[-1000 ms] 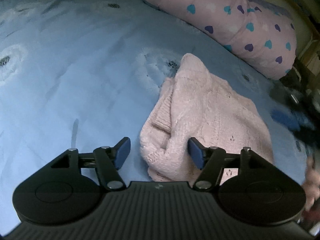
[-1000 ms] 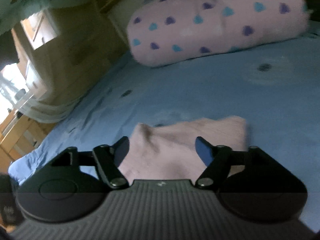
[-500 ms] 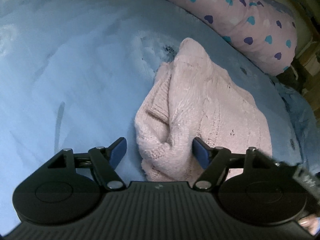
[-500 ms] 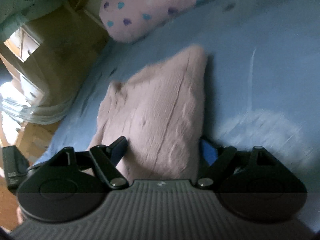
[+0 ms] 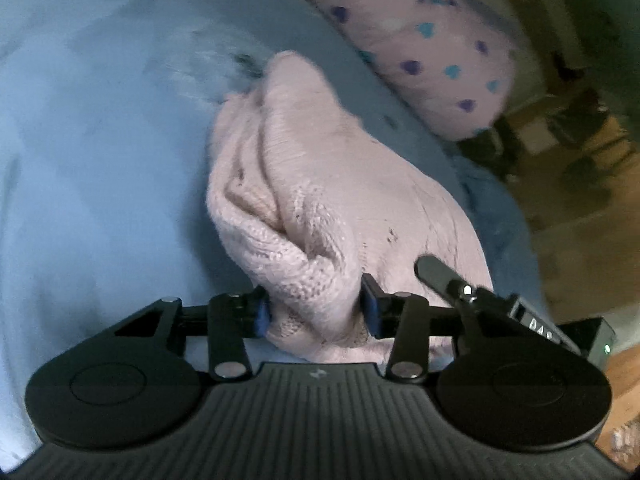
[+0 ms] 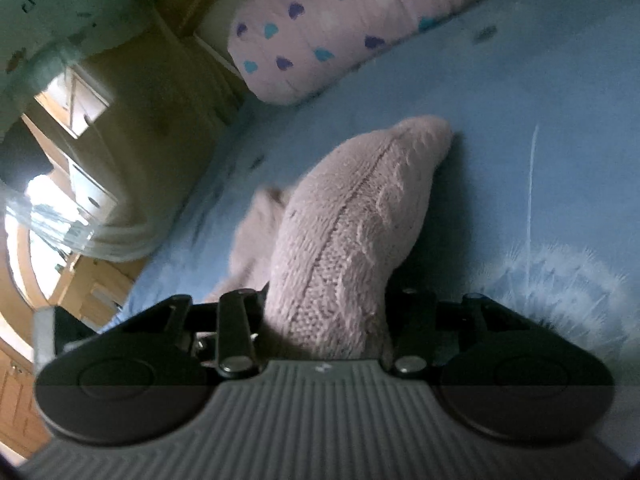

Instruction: Fold small clothes

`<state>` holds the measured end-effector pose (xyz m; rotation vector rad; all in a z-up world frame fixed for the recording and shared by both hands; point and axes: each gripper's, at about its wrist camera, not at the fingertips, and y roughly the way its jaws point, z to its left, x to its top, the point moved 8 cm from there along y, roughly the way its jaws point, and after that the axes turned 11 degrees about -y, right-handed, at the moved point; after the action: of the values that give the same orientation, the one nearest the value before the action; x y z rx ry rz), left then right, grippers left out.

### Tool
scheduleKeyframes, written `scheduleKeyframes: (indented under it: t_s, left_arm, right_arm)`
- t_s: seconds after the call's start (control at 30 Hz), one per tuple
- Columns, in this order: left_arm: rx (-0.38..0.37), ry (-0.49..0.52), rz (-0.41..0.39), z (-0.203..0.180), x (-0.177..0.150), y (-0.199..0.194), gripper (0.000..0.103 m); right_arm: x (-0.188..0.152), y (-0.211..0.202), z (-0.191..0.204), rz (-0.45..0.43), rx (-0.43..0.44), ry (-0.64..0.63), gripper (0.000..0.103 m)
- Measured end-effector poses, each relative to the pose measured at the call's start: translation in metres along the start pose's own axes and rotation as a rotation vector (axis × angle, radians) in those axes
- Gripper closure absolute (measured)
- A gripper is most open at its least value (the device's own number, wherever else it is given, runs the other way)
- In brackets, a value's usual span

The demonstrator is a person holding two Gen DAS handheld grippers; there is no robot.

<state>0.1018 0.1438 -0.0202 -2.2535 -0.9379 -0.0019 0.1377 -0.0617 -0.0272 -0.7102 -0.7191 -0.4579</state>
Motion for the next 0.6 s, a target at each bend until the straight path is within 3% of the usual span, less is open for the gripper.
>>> scheduleKeyframes:
  t_s: [0.17,0.37,0.5,0.6]
  left_arm:
    - [-0.053,0.028,0.073,-0.024,-0.041,0.007,0.054]
    - [-0.075,0.117,0.152,-0.066,-0.113,0.011,0.054]
    - [-0.047,0.169,0.188,-0.079,-0.162,0.012,0.054]
    - [0.017,0.226,0.186,-0.079,-0.189,0.015,0.054]
  right_arm:
    - [0.006,-0.048,-0.001,0.003,-0.041,-0.033,0.056]
    - [-0.006,-0.121,-0.017,0.012,-0.102,-0.053,0.056]
    - [-0.028,-0.165,-0.031,0.035,-0.144,-0.054,0.055]
    - [-0.053,-0.182,-0.043,0.060,-0.185,-0.034,0.053]
